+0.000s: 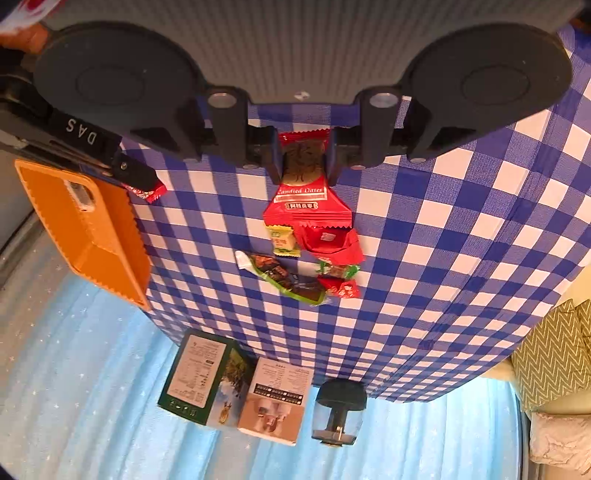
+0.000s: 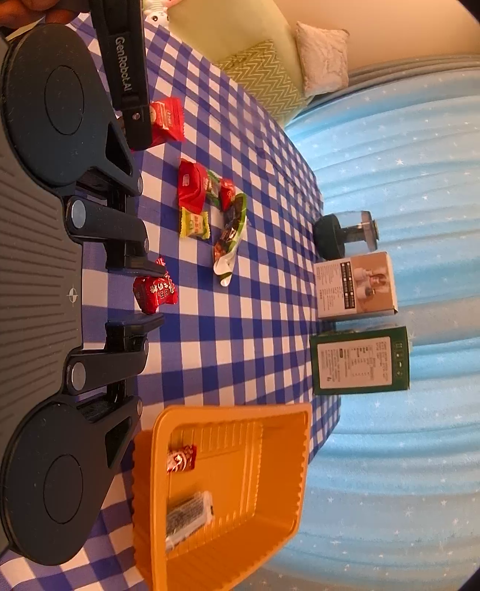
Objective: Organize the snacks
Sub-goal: 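Carry both red snacks into the orange tray and open both tools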
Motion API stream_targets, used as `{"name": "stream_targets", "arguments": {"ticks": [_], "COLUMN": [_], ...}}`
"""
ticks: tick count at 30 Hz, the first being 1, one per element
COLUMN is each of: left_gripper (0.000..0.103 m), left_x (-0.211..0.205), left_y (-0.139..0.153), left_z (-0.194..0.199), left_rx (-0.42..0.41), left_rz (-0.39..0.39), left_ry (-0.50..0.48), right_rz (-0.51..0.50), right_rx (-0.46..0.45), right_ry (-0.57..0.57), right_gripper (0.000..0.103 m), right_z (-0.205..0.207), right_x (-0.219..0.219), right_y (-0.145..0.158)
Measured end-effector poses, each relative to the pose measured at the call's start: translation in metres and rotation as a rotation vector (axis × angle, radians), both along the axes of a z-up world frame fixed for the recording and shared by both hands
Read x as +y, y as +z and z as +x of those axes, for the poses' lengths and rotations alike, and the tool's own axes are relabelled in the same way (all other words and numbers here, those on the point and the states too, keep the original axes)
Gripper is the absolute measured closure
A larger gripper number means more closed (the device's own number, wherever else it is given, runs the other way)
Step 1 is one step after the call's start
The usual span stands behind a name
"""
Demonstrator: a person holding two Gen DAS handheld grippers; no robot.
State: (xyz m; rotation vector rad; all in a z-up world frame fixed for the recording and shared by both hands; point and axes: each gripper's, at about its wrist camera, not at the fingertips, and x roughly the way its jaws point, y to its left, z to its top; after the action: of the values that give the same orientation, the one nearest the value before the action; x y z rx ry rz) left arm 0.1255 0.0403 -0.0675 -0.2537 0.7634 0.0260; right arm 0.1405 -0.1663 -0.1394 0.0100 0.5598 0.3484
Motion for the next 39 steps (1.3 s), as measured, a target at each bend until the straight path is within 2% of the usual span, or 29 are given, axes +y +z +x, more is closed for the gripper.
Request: {"name": "stream_targets", "arguments": {"ticks": [22,28,39], "left_gripper": [0.082,0.082,0.082], "left_x": [-0.054,-0.077,-0.133], "left_y": [0.036,0.043,0.056], "left_z": [-0.006,0.005,0.039], "left_rx": [-0.068,-0.087,-0.127], "left_rz": [0.006,0.008,0.004], "left_ry": [-0.119,-0.176,-0.303], "right_rz": [0.048,0.066,0.046], "right_rx": [-0.063,-0.091,-0.133], "right_ry": [-0.071,-0.115,-0.234], "right_gripper": [0.082,0.082,0.082], "right_z": [-0.023,-0.014,0.021], "right_x": [-0.04,-0.056,-0.114], "right_y": [0.023,0.038,0.06]}}
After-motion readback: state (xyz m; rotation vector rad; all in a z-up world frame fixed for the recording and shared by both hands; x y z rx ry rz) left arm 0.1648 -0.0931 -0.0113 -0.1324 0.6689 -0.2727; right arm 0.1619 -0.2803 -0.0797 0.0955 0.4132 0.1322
